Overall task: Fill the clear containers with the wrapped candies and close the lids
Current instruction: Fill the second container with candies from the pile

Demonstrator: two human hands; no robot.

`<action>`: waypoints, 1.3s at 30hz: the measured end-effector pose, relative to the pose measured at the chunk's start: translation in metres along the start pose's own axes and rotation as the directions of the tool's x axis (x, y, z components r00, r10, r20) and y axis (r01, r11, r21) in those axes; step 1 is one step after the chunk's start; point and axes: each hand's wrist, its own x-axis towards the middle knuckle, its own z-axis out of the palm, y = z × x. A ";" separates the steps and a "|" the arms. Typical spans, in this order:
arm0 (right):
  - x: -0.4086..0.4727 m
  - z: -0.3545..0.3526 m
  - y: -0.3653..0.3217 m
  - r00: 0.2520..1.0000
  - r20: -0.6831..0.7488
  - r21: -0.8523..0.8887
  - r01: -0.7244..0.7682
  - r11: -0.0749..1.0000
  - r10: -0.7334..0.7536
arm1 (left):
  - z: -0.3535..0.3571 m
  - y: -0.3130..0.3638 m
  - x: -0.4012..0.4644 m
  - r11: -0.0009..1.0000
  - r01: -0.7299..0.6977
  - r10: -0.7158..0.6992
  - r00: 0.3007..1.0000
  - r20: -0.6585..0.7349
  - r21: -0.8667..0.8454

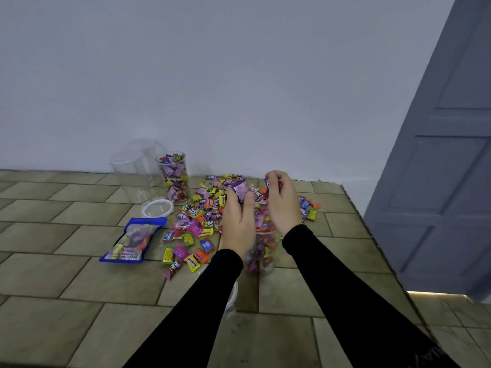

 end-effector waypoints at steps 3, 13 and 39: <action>0.001 0.003 0.002 0.998 0.020 -0.095 0.058 0.994 -0.057 | 0.003 -0.011 0.002 0.990 -0.084 0.087 0.996 -0.017 0.116; 0.003 0.005 0.003 0.998 0.050 -0.186 0.058 0.981 -0.049 | 0.004 -0.018 0.001 0.993 -0.109 0.110 0.994 0.022 -0.046; -0.010 -0.011 -0.011 0.949 0.314 0.016 0.006 1.000 -0.011 | 0.017 -0.062 0.003 0.730 0.429 -0.457 0.885 0.086 -0.532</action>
